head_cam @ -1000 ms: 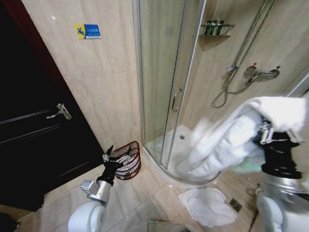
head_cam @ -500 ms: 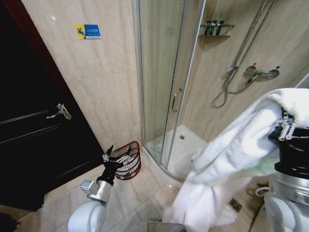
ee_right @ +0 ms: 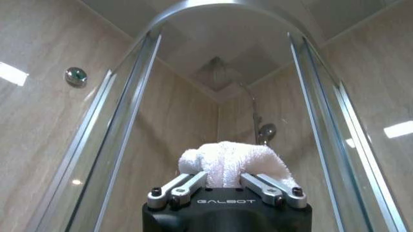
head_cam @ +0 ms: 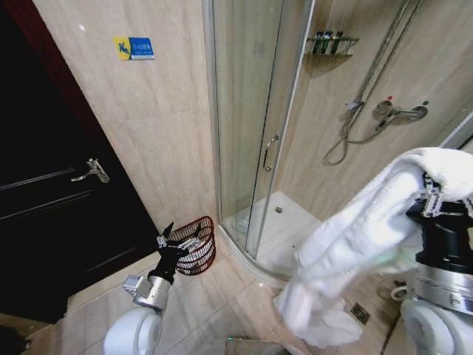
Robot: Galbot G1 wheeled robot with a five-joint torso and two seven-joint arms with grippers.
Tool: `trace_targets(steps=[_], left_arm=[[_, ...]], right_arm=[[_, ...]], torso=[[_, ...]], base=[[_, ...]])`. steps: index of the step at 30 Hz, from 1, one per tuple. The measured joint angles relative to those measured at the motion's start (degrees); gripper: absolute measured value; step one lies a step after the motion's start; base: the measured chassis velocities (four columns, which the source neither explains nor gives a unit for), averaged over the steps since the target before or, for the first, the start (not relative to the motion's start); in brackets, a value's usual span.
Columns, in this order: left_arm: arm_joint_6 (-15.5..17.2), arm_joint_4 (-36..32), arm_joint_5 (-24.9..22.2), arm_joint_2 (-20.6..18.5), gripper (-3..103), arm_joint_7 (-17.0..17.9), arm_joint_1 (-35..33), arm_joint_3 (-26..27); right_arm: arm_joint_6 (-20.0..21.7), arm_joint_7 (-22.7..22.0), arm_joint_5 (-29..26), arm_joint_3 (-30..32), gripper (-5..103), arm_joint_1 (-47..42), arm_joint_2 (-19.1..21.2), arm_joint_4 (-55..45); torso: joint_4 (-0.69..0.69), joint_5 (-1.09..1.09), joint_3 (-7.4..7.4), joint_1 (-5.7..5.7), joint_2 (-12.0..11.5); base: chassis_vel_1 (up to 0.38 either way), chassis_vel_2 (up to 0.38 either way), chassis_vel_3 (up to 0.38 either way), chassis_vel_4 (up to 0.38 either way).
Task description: Discard the used towel into the hamper.
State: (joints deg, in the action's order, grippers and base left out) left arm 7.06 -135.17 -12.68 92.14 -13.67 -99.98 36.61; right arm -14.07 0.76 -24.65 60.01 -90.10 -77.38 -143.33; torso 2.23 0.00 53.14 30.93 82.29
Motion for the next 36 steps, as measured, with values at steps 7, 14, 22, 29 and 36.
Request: trace_targets(steps=[7, 14, 22, 29, 36], left_arm=[[0.0, 0.0, 0.0, 0.0, 100, 0.0, 0.0, 0.0], [0.0, 0.0, 0.0, 0.0, 100, 0.0, 0.0, 0.0], [0.0, 0.0, 0.0, 0.0, 100, 0.0, 0.0, 0.0], [0.0, 0.0, 0.0, 0.0, 100, 0.0, 0.0, 0.0], [0.0, 0.0, 0.0, 0.0, 100, 0.0, 0.0, 0.0]], right_arm=[[-1.1, 0.3, 0.0, 0.1, 5, 0.1, 0.2, 0.0], [-1.3, 0.5, 0.3, 0.6, 5, 0.1, 0.8, 0.0], [-1.7, 0.9, 0.7, 0.9, 5, 0.1, 0.8, 0.1], [-2.7, 0.8, 0.6, 0.9, 5, 0.2, 0.9, 0.1], [-3.8, 0.6, 0.4, 1.2, 5, 0.2, 1.1, 0.1]], torso=[[0.00, 0.00, 0.00, 0.00, 0.0], [0.00, 0.00, 0.00, 0.00, 0.0], [0.00, 0.00, 0.00, 0.00, 0.0], [0.00, 0.00, 0.00, 0.00, 0.0], [0.02, 0.00, -0.01, 0.00, 0.0]], base=[[0.000, 0.000, 0.000, 0.000], [0.000, 0.000, 0.000, 0.000], [0.000, 0.000, 0.000, 0.000], [0.000, 0.000, 0.000, 0.000], [0.030, 0.039, 0.037, 0.030]])
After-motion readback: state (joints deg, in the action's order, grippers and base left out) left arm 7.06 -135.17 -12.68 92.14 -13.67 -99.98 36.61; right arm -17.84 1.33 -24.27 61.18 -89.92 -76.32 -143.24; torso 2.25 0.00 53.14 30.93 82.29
